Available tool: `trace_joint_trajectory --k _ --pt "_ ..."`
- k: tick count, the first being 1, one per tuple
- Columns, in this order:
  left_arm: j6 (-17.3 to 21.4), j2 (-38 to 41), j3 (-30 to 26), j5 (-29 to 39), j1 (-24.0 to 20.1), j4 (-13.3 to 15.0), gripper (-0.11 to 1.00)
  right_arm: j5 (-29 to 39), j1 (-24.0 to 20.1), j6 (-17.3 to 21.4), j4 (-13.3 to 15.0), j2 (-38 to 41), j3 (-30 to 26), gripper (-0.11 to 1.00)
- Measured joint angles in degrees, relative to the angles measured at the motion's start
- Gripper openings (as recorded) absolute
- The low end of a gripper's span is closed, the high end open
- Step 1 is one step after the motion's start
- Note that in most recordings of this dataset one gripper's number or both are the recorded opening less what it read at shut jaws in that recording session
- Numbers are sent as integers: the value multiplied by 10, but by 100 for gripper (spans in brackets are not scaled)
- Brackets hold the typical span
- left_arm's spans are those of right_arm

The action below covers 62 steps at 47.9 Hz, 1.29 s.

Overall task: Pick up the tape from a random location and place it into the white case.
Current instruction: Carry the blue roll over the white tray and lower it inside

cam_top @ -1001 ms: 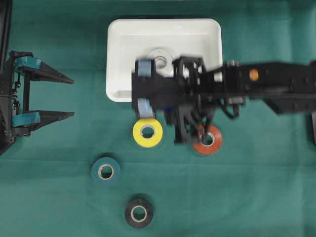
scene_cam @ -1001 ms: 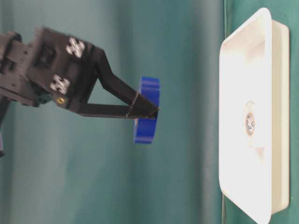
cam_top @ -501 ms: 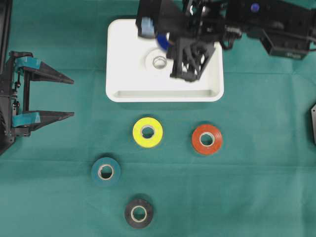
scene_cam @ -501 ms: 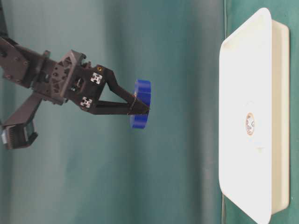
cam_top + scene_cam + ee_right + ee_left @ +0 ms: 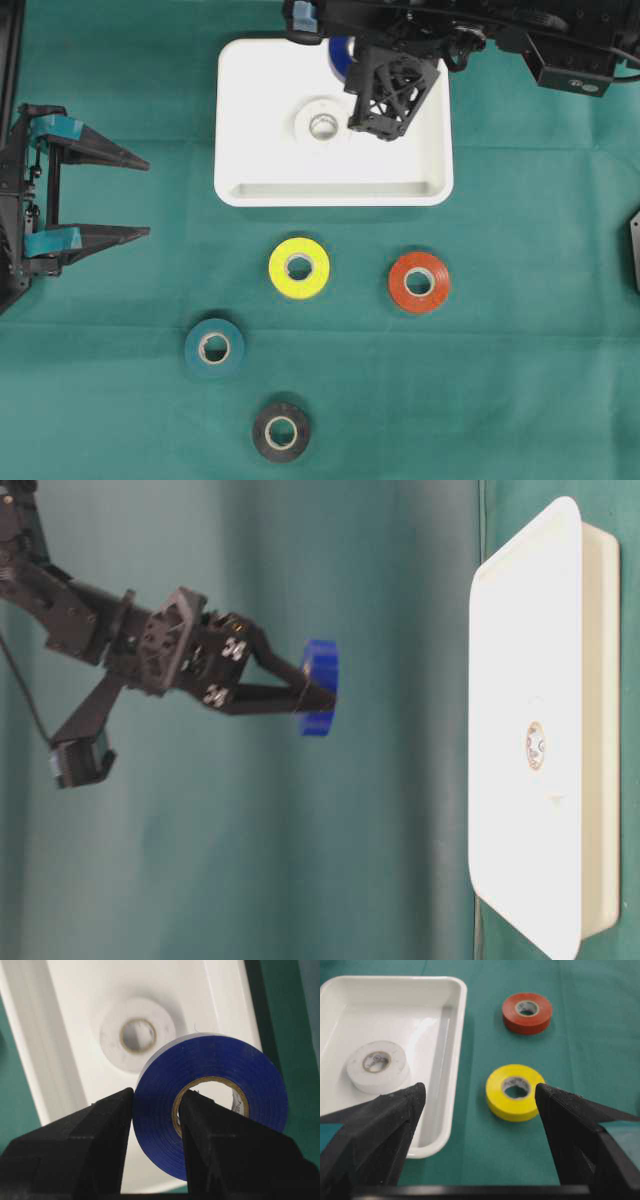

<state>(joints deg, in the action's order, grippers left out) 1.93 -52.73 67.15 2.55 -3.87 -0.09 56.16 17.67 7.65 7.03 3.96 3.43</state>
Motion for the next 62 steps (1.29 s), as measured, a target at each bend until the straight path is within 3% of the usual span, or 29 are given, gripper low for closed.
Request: trace_joint_trajectory --k 22,62 --pt "-1 0 1 0 0 0 91 -16 11 9 0 -70 89 31" --pt "-2 0 0 0 0 0 91 -32 12 9 0 -72 91 31"
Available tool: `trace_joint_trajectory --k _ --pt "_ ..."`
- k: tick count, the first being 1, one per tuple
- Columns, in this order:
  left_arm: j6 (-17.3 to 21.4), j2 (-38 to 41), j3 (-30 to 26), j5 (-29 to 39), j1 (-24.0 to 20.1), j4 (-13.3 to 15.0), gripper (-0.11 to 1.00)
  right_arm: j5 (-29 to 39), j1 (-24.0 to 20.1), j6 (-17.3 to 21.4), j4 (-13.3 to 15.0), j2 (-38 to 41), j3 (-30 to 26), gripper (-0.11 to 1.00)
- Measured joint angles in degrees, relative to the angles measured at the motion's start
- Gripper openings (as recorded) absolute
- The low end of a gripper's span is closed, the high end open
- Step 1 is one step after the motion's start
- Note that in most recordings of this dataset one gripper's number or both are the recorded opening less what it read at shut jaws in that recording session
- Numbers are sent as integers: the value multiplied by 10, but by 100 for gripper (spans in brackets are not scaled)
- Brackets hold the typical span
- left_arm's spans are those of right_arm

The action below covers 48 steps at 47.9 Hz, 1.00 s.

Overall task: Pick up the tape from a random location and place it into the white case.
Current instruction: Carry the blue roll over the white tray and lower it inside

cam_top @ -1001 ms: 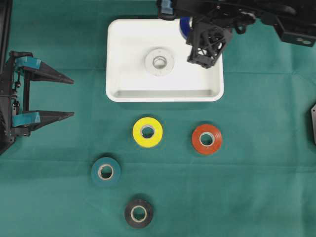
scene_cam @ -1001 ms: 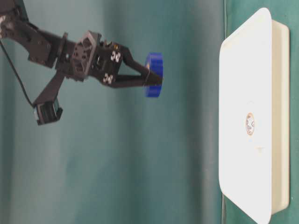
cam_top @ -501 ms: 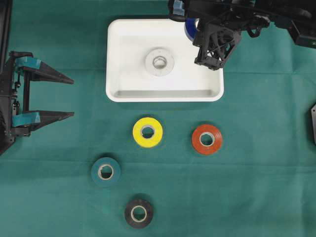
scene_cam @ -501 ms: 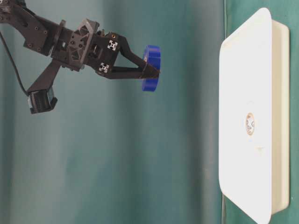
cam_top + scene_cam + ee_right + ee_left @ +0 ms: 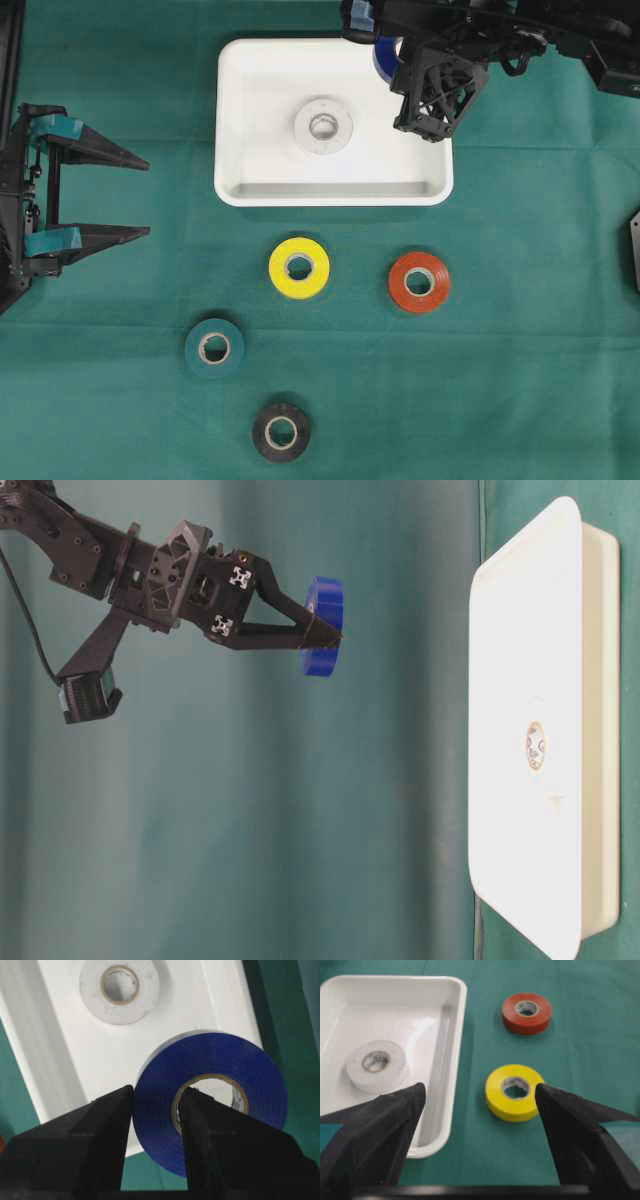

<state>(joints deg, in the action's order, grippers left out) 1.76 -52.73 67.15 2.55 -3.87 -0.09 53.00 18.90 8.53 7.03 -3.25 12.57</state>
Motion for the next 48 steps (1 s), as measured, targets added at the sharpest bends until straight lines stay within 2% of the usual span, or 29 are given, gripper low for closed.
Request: trace_joint_trajectory --k 48 --pt "-1 0 0 0 1 0 91 -5 -1 0 0 0 6 31"
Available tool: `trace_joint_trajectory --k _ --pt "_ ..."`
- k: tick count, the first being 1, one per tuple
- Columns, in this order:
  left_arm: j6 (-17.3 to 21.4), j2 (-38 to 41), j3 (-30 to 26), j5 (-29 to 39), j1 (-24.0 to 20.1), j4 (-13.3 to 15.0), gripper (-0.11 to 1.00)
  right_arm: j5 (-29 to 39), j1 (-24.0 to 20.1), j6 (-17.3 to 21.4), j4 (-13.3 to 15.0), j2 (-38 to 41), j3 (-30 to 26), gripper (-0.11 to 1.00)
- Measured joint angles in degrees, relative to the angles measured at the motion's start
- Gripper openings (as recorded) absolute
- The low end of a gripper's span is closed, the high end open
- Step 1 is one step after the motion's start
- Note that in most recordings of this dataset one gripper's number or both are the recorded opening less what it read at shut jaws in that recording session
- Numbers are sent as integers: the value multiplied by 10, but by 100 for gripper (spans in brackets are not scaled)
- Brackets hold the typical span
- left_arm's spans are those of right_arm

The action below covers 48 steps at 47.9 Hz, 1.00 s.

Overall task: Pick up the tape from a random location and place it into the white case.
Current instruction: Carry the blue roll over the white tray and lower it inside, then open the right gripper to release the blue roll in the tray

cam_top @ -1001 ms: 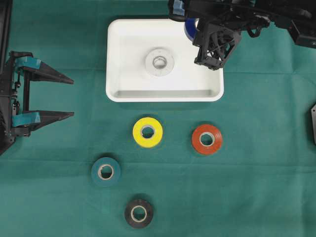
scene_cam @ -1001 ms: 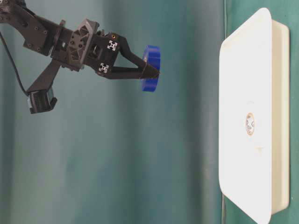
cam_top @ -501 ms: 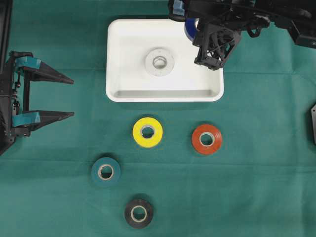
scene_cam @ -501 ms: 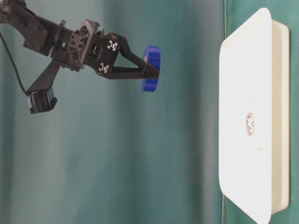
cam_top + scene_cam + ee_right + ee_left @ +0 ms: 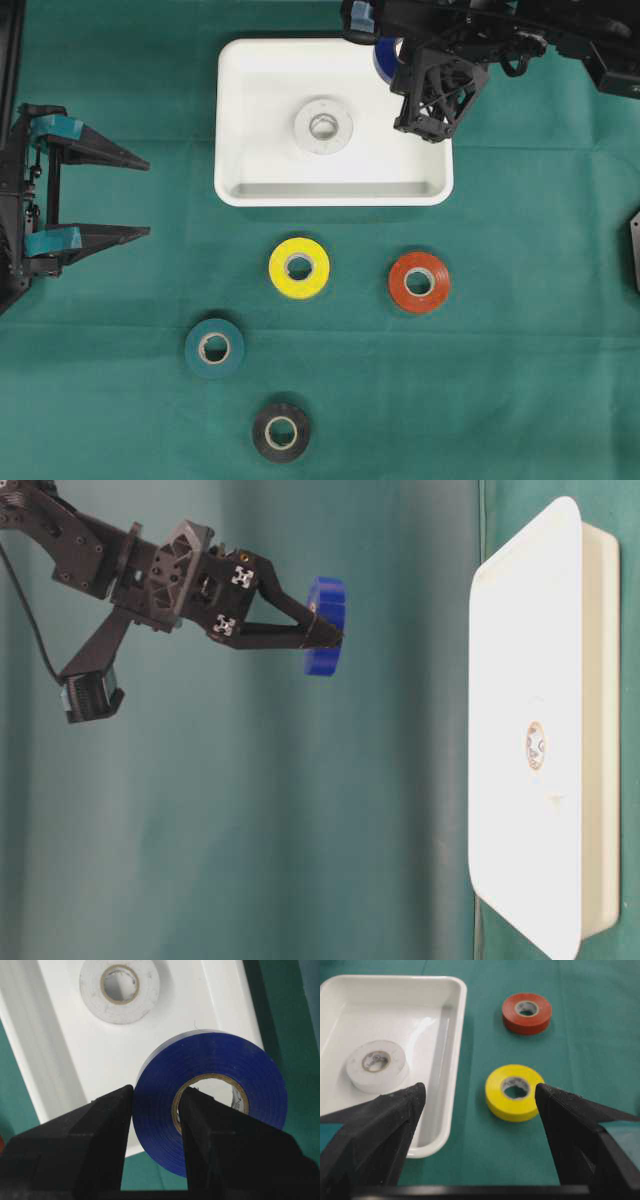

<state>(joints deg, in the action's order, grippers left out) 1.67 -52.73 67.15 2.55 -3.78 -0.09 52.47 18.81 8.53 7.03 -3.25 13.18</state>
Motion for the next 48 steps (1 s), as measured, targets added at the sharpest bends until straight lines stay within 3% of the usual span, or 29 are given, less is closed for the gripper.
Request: trace_joint_trajectory --k 35,48 --pt "0 0 0 0 -1 0 91 -212 1 25 -5 105 125 31" --pt "0 0 0 0 -1 0 91 -241 4 33 -5 127 139 31"
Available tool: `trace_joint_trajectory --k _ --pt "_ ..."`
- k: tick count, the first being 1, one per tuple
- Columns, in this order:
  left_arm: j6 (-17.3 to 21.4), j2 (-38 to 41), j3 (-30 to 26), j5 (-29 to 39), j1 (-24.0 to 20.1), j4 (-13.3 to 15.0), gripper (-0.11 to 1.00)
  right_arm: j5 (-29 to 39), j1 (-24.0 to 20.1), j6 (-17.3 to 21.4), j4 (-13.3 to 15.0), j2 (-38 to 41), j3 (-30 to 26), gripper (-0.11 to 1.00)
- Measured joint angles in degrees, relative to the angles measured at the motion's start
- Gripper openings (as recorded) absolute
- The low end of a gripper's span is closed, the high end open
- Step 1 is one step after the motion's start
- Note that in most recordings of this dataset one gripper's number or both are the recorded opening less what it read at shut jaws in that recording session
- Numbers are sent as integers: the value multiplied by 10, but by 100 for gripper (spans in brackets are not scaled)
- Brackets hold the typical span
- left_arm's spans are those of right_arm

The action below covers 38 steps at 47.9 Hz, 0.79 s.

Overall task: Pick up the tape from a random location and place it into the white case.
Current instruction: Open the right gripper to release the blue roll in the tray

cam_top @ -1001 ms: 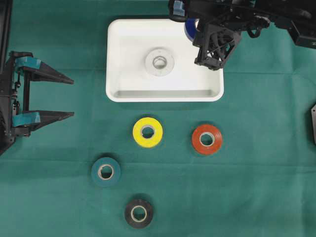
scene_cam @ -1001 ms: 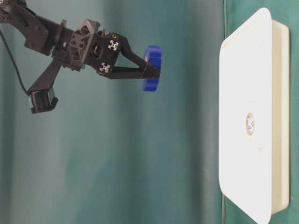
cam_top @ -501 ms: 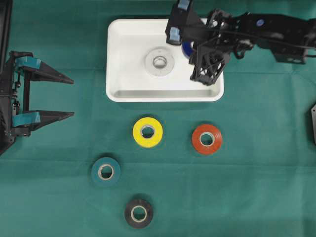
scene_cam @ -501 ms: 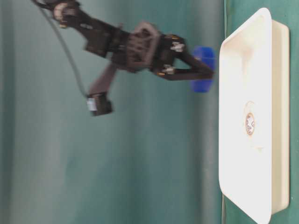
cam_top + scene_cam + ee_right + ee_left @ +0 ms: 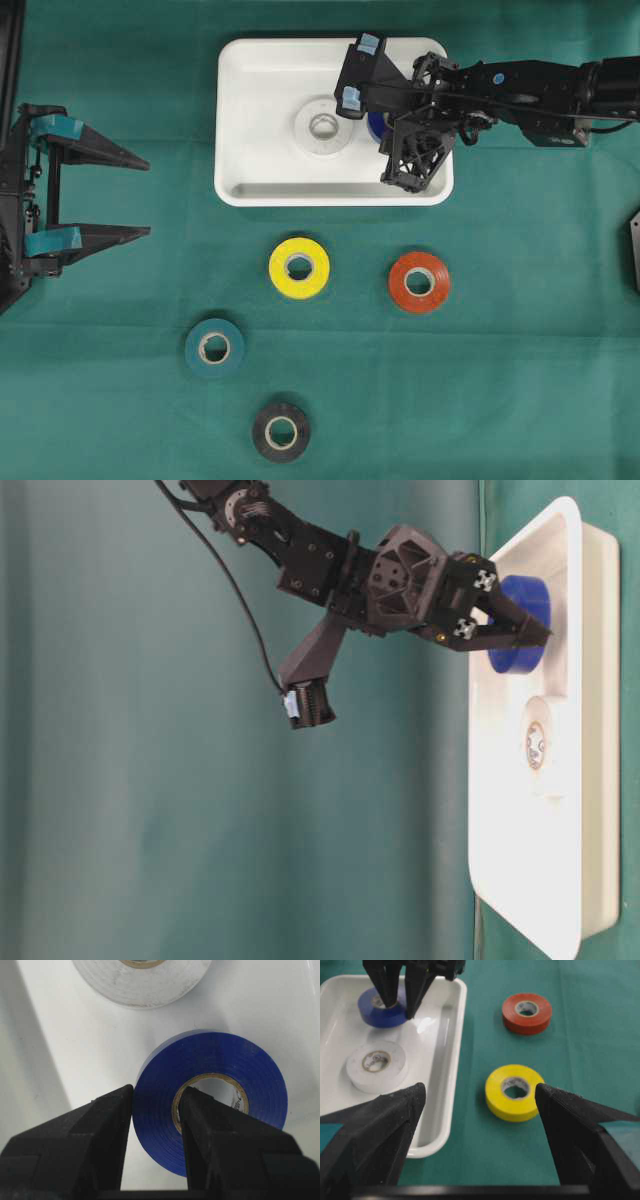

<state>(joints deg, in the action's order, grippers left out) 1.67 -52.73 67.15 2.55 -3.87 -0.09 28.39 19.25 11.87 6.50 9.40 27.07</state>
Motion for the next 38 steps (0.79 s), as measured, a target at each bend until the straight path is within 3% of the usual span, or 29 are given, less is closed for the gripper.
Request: trace_joint_trajectory --k 38 --pt "0 0 1 0 0 1 91 -10 3 2 0 8 1 31"
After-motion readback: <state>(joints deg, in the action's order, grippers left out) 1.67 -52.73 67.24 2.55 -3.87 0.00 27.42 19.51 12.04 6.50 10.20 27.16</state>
